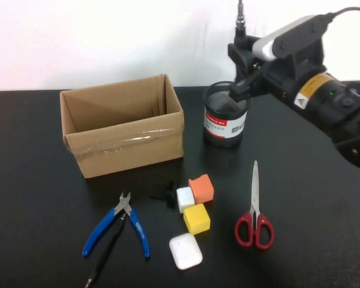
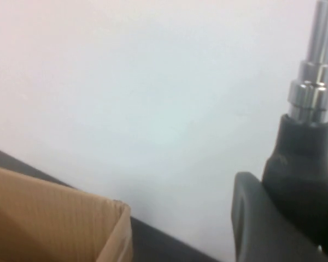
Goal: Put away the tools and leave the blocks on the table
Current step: Place the picked object into the round holder
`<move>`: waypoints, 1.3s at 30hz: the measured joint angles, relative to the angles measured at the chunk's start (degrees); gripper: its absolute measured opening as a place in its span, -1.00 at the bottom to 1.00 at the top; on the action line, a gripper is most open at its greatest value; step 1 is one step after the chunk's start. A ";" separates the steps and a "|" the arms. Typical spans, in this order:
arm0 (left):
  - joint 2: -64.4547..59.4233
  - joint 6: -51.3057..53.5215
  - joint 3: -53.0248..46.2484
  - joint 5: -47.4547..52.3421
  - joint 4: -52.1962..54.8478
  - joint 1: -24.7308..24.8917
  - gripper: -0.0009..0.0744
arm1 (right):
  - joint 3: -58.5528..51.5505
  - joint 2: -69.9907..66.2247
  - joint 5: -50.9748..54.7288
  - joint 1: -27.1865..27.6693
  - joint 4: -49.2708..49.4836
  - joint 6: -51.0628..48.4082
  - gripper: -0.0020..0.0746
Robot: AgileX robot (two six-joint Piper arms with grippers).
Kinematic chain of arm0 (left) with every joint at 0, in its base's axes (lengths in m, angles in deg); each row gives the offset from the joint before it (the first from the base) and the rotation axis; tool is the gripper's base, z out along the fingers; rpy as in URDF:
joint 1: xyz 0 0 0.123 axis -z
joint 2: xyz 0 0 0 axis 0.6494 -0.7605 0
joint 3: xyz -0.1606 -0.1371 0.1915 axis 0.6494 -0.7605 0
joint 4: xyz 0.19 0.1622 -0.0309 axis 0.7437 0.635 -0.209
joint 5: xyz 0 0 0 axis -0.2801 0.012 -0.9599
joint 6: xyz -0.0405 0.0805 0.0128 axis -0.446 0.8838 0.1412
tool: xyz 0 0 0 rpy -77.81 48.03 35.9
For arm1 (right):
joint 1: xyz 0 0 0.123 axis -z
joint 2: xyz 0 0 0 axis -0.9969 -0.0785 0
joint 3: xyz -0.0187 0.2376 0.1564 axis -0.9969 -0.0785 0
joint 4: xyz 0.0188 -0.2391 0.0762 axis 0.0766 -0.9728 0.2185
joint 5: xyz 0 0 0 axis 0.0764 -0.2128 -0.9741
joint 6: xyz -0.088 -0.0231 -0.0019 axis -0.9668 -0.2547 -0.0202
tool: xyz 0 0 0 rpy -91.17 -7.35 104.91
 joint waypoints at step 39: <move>0.00 0.00 0.00 0.00 0.00 0.00 -0.99 | 1.00 -6.67 -3.03 0.12 7.83 -5.68 -0.34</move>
